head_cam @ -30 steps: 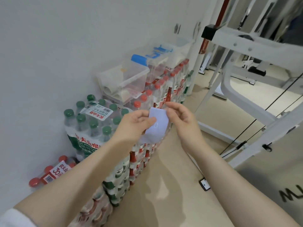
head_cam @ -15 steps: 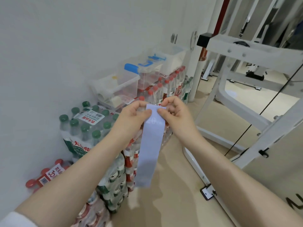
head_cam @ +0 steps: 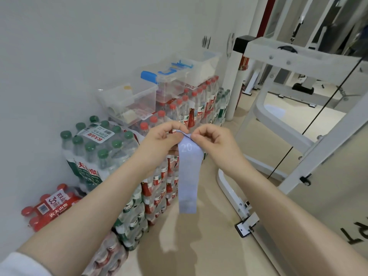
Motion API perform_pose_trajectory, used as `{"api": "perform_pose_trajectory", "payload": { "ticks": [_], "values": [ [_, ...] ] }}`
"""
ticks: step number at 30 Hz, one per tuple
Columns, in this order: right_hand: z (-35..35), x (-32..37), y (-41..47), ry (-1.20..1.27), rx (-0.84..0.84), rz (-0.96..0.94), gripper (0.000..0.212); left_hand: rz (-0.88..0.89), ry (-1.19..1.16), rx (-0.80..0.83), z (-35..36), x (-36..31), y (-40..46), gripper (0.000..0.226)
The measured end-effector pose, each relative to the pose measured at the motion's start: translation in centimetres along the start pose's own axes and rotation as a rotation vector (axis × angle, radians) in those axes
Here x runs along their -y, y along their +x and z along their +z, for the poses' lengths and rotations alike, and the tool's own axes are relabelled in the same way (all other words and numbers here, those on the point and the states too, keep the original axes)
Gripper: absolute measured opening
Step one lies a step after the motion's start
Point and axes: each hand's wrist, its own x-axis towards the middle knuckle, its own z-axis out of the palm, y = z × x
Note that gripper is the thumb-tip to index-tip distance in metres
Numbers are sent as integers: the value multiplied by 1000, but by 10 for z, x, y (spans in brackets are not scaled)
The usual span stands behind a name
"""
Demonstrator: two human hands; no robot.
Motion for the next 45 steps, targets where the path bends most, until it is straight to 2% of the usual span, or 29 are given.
{"api": "perform_pose_trajectory", "payload": {
  "ticks": [6, 13, 18, 23, 26, 37, 42, 45],
  "values": [
    [-15, 0, -14, 64, -49, 63, 21, -16, 18, -18, 23, -3, -5, 21],
    [-28, -4, -32, 200, -72, 193, 14, 2, 175, -27, 43, 8, -9, 14],
    [-36, -7, -38, 189, -53, 231, 16, 0, 265, -74, 58, 12, -10, 13],
    [-45, -8, -45, 128, -15, 229, 3, 60, 301, -83, 66, 13, -14, 11],
    [-52, -9, -49, 146, -15, 244, 8, 86, 322, -62, 72, 14, -18, 11],
    [-59, -16, -60, 180, -30, 207, 25, 5, 143, -70, 83, 15, -27, 14],
    [-60, -17, -61, 171, -48, 208, 22, 12, 159, -110, 88, 16, -26, 7],
    [-62, -18, -62, 167, -5, 223, 14, 22, 156, -111, 89, 17, -26, 9]
  ]
}}
